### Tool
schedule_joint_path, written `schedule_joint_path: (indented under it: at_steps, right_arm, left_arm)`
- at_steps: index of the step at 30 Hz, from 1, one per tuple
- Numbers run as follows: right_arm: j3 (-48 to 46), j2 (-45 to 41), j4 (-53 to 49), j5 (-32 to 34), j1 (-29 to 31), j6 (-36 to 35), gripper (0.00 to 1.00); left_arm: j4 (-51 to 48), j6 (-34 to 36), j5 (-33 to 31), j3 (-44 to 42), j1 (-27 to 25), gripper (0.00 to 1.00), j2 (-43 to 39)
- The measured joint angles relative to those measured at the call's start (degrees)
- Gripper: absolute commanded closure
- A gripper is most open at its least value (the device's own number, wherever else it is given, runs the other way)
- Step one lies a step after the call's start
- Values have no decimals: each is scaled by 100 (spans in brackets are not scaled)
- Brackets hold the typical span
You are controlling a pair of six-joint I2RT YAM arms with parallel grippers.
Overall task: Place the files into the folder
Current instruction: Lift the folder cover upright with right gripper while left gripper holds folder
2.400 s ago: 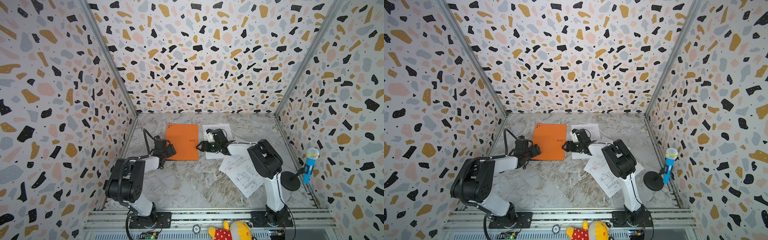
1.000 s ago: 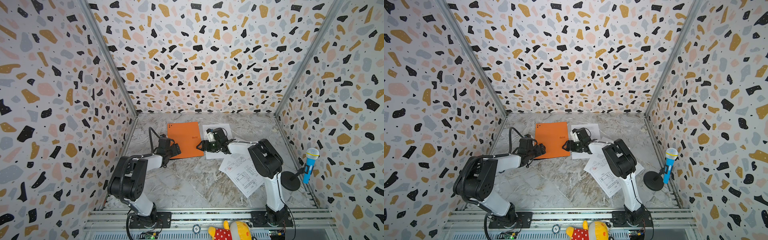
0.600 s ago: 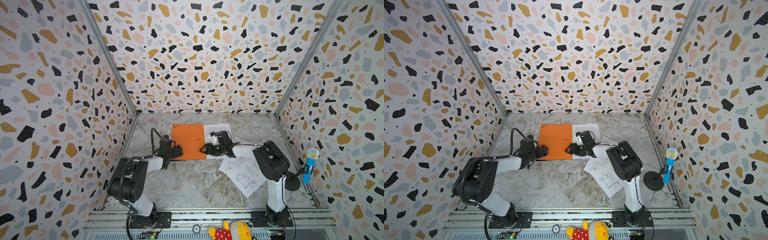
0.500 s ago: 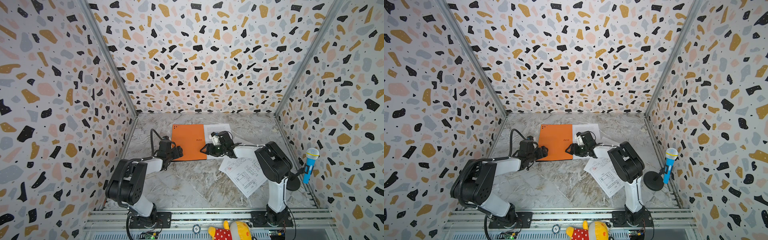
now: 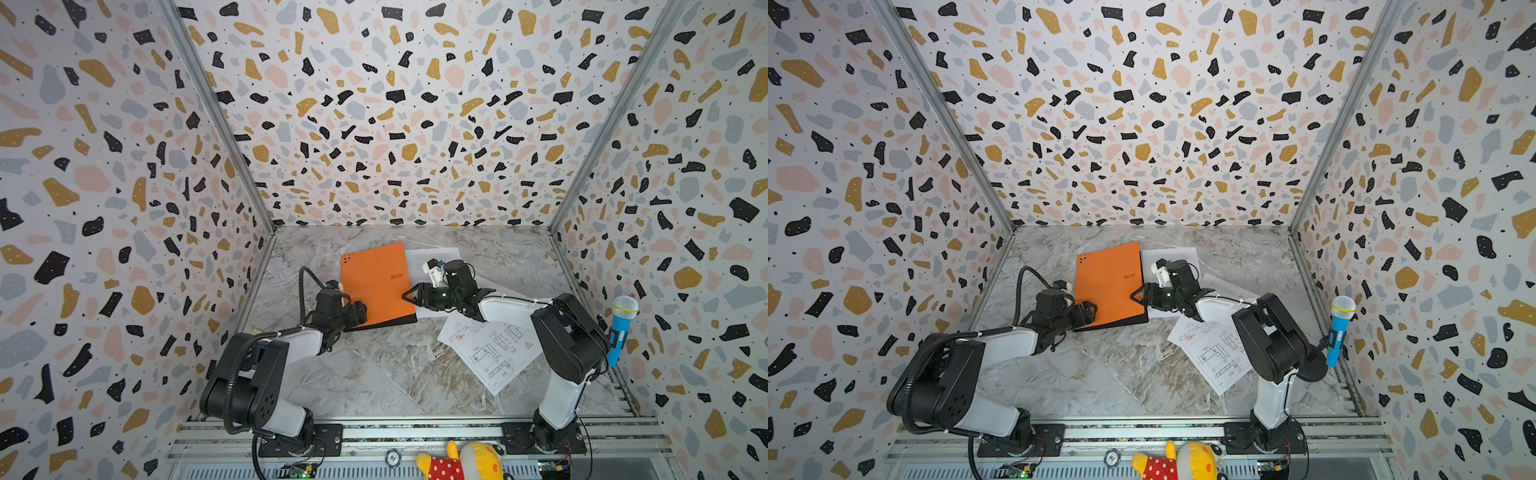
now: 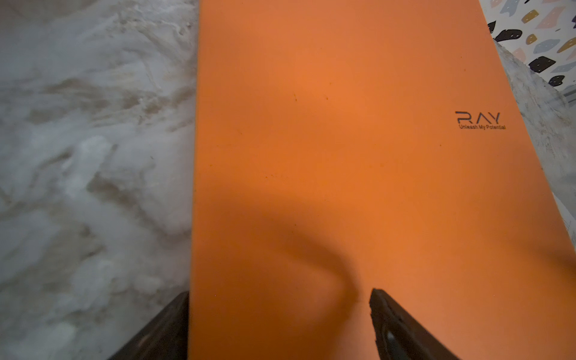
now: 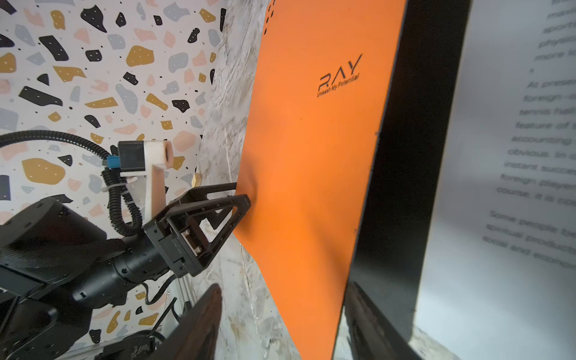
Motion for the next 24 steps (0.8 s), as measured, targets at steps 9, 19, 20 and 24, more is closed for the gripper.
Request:
schedule_joint_path:
  at_steps: [9,19,20,24]
  right_arm:
    - [-568,-503,251,-151,133,229,58]
    - [-852,-1189,153,162,149,260,86]
    - [-852,-1261,138,205,160,264,87]
    - [-850,-1410,48,407,245,271,88]
  left_arm:
    - [402,-136,326,-352,-267,13,-428]
    - [984,-162,564,-466,-597,13,-522]
    - [1056,-175,579,-481,-603,12,-514]
    - [1182,-258,511,-605,-610,9,-520]
